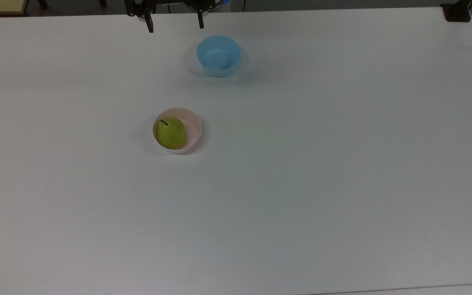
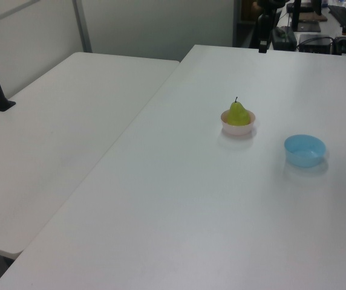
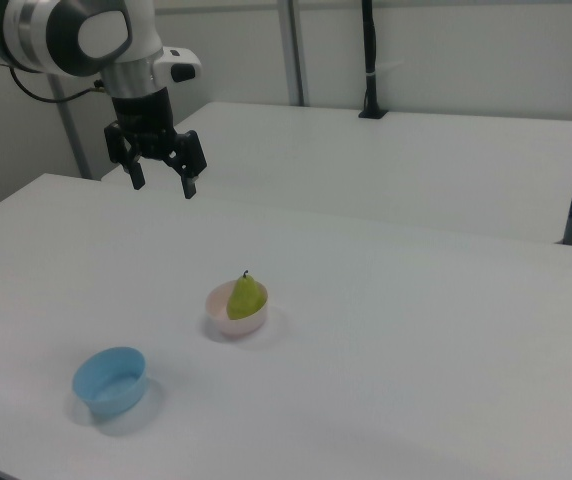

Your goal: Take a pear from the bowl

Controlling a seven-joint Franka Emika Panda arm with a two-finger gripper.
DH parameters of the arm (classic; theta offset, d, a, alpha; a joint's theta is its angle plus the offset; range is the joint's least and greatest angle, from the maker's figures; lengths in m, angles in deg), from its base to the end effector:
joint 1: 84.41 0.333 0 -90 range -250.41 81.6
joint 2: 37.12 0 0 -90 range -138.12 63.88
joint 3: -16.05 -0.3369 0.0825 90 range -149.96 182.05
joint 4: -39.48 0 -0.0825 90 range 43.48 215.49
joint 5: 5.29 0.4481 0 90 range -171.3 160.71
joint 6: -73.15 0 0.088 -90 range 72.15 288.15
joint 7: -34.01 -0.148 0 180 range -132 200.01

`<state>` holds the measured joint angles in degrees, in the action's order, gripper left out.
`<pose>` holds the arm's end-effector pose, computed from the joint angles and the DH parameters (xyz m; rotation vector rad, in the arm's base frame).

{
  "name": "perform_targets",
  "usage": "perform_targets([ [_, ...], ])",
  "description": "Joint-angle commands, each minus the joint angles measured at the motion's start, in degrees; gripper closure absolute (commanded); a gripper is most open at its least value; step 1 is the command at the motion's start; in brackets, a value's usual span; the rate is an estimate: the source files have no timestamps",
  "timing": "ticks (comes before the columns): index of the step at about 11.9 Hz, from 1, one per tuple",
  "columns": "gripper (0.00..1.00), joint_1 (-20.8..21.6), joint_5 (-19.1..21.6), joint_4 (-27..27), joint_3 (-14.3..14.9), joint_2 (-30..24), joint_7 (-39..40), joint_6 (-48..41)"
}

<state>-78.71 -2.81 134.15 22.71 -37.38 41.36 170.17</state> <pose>0.6288 -0.0048 0.5743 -3.0960 -0.1661 -0.0753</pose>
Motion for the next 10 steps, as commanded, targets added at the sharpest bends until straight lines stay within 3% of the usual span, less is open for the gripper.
perform_targets([
  [1, 0.0, 0.54, -0.2, 0.6, 0.19, -0.26, 0.29, 0.54],
  [7, 0.0, 0.28, -0.2, 0.6, 0.11, -0.26, 1.17, 0.54],
  [9, 0.0, -0.6, -0.81, 0.78, 0.19, -0.09, 9.03, 0.46],
  [10, 0.0, -1.91, -0.81, 0.78, 0.19, 0.78, 18.3, 0.46],
])
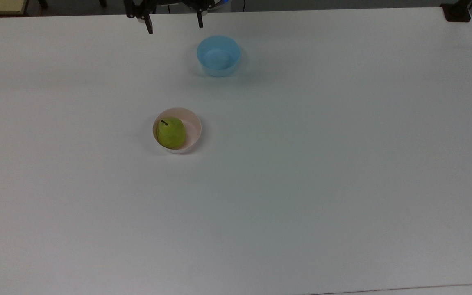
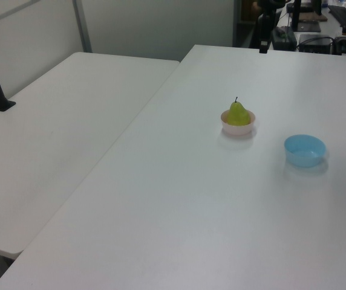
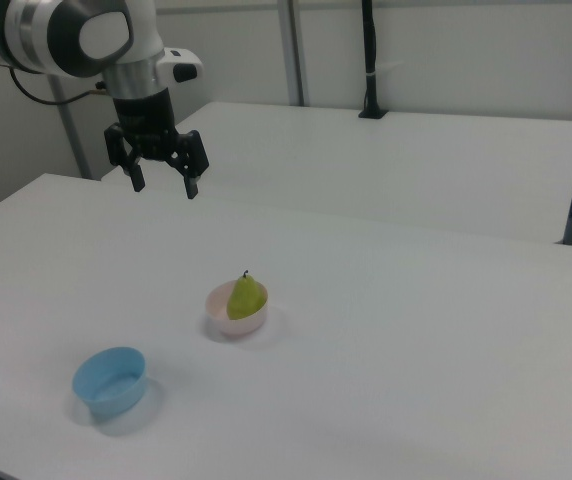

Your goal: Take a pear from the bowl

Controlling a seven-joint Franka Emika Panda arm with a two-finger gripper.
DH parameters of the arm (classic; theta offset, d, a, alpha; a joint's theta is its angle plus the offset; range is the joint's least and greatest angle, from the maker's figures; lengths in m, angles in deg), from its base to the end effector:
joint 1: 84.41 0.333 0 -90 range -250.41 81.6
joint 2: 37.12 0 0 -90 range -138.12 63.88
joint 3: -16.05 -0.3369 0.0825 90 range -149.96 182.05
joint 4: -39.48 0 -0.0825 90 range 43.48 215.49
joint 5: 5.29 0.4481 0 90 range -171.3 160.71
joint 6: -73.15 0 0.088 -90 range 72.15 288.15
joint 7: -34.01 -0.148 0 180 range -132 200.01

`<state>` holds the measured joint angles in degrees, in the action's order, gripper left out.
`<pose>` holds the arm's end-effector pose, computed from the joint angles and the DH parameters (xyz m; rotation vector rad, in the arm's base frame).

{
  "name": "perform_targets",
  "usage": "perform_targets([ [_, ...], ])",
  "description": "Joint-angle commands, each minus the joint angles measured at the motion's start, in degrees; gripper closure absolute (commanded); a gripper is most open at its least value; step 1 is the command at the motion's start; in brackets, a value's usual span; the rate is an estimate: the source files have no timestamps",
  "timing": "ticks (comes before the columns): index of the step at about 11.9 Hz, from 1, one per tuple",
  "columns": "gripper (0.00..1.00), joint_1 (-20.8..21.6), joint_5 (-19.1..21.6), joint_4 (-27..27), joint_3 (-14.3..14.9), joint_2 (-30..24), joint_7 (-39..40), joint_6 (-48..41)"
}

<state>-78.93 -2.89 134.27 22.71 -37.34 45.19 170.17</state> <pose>0.6287 -0.0074 0.5728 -3.0922 -0.2639 -0.0730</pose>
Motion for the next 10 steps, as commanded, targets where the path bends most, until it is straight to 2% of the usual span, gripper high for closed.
perform_targets([
  [1, 0.0, -2.48, -0.91, 0.57, 0.19, 1.79, 19.09, 0.89],
  [2, 0.0, -3.18, -1.17, 0.4, 0.1, 3.02, 19.14, 2.37],
  [3, 0.0, -3.45, -3.09, 0.48, -0.07, 4.16, 19.05, 4.74],
  [5, 0.0, -3.72, -3.46, 0.92, -0.07, 6.62, 17.74, 8.26],
  [6, 0.0, -3.89, -3.46, 1.97, -0.07, 7.85, 15.47, 10.98],
  [10, 0.0, -3.8, -3.55, 7.06, -0.07, 11.02, 14.83, 19.95],
])
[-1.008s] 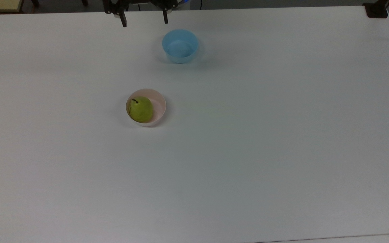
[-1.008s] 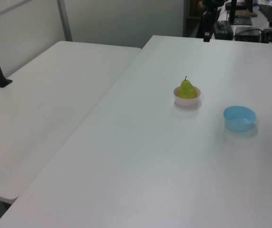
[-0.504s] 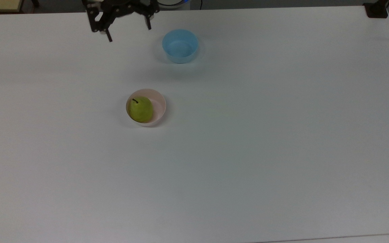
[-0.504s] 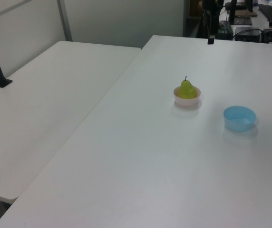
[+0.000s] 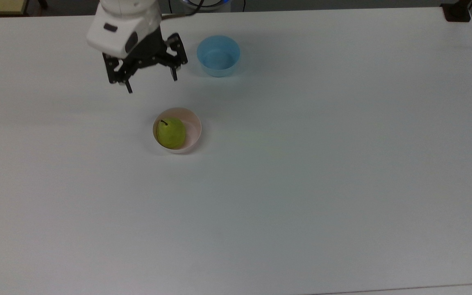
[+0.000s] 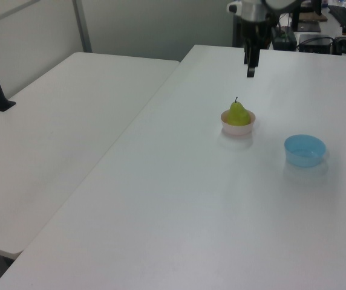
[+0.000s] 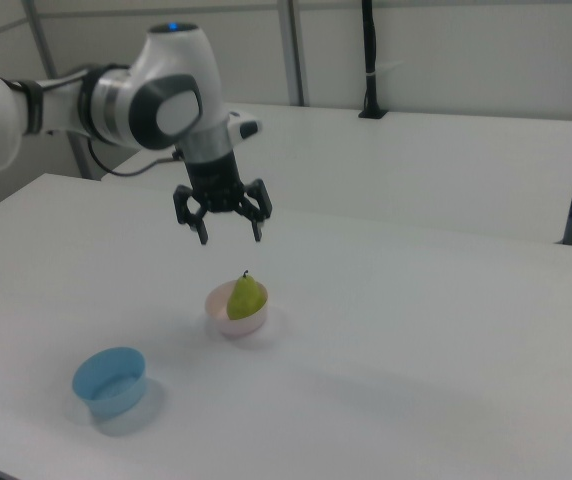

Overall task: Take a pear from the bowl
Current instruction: 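Move the open gripper over the pear in the pink bowl and lower, then close the gripper around the green pear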

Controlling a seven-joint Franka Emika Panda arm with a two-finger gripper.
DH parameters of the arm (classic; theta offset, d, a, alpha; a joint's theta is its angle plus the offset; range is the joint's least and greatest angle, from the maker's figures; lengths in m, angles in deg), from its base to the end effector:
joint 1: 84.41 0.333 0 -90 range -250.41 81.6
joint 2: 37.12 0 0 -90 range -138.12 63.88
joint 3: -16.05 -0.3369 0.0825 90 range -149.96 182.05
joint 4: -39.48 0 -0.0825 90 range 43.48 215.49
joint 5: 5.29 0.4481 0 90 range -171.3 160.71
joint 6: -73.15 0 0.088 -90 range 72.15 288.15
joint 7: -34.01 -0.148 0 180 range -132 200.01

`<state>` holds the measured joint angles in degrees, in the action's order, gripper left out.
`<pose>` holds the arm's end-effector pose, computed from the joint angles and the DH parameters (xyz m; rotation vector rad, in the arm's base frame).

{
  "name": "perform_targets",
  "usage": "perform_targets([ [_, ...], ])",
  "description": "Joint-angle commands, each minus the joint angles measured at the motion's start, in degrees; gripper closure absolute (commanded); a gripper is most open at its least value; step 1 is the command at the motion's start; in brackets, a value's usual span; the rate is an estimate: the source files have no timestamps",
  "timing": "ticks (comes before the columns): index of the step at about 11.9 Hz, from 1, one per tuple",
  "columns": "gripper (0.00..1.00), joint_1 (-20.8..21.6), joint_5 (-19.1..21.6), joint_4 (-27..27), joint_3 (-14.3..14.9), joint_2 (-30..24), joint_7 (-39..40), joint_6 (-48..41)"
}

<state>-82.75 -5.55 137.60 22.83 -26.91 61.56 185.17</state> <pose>0.6870 -0.0584 0.4461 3.0374 0.6087 0.0866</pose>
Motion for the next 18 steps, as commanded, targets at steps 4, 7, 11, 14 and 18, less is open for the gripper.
perform_targets([
  [4, 0.0, 0.28, -0.63, 4.71, -0.19, 5.69, -7.84, 10.57],
  [7, 0.0, 0.72, -0.1, 4.63, -0.62, 7.63, -14.36, 11.2],
  [11, 0.01, 0.89, -0.19, 4.63, -1.33, 9.56, -14.73, 11.55],
  [14, 0.3, 0.98, -0.19, 6.03, -1.68, 10.36, -14.99, 16.2],
  [18, 1.0, 0.98, -0.19, 6.12, -2.03, 10.1, -15.08, 15.51],
])
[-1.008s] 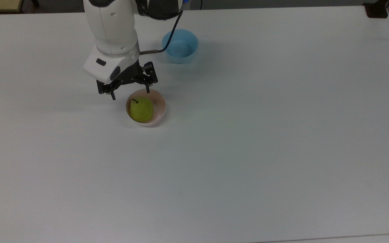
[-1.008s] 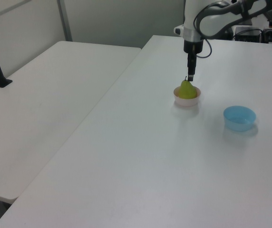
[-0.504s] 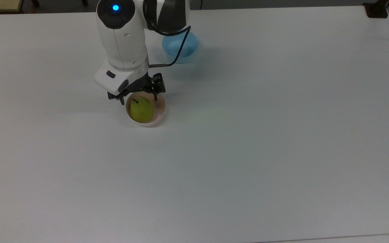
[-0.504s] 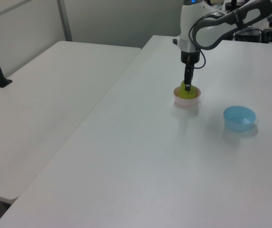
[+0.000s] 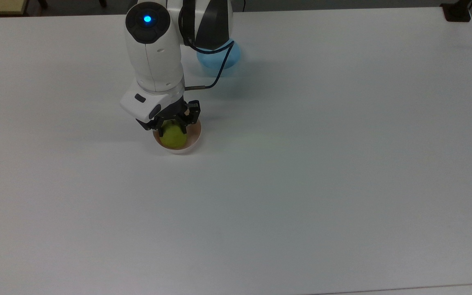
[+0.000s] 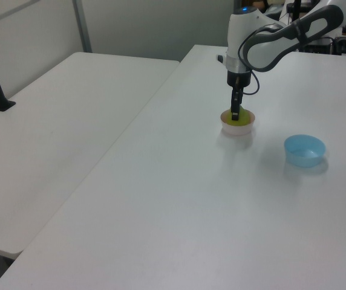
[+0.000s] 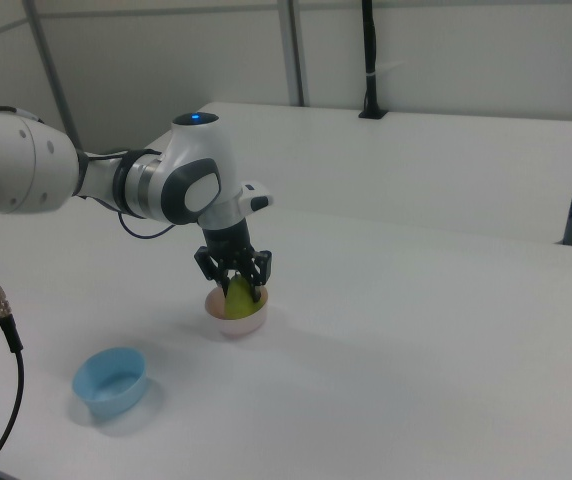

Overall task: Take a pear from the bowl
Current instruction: 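Close the gripper around the green pear, then lift the held pear up out of the pink bowl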

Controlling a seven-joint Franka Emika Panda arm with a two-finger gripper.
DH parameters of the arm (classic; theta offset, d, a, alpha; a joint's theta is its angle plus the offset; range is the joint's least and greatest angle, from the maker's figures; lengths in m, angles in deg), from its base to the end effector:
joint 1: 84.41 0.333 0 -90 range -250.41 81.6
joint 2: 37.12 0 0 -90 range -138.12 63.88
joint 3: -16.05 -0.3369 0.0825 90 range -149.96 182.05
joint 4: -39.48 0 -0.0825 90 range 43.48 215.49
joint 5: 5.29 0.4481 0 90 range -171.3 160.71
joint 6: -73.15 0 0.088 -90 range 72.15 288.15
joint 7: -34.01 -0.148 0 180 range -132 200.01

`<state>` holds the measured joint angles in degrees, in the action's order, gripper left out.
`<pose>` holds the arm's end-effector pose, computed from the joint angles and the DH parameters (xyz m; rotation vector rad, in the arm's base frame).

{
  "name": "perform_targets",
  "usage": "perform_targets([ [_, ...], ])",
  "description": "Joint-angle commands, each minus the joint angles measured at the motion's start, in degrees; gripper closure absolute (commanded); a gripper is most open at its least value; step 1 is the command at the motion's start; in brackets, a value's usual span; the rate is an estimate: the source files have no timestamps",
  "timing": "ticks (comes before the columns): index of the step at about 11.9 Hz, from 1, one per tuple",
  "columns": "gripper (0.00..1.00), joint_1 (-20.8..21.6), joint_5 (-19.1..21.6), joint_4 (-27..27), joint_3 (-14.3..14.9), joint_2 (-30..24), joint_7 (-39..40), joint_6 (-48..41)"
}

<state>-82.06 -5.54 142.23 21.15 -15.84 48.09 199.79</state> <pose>0.7107 -0.0315 0.2917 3.0822 0.3202 0.0639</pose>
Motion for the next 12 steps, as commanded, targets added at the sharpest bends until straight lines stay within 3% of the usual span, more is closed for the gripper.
perform_targets([
  [1, 1.0, 0.29, -0.11, 1.32, -0.36, -1.41, -1.6, 0.63],
  [5, 1.0, -0.24, 0.15, -2.18, -0.62, -5.45, -1.25, -8.13],
  [10, 1.0, -0.94, 3.76, -15.0, -0.8, -8.01, -1.34, -24.74],
  [12, 1.0, -1.38, 4.11, -17.22, -0.8, -7.92, -1.34, -26.88],
])
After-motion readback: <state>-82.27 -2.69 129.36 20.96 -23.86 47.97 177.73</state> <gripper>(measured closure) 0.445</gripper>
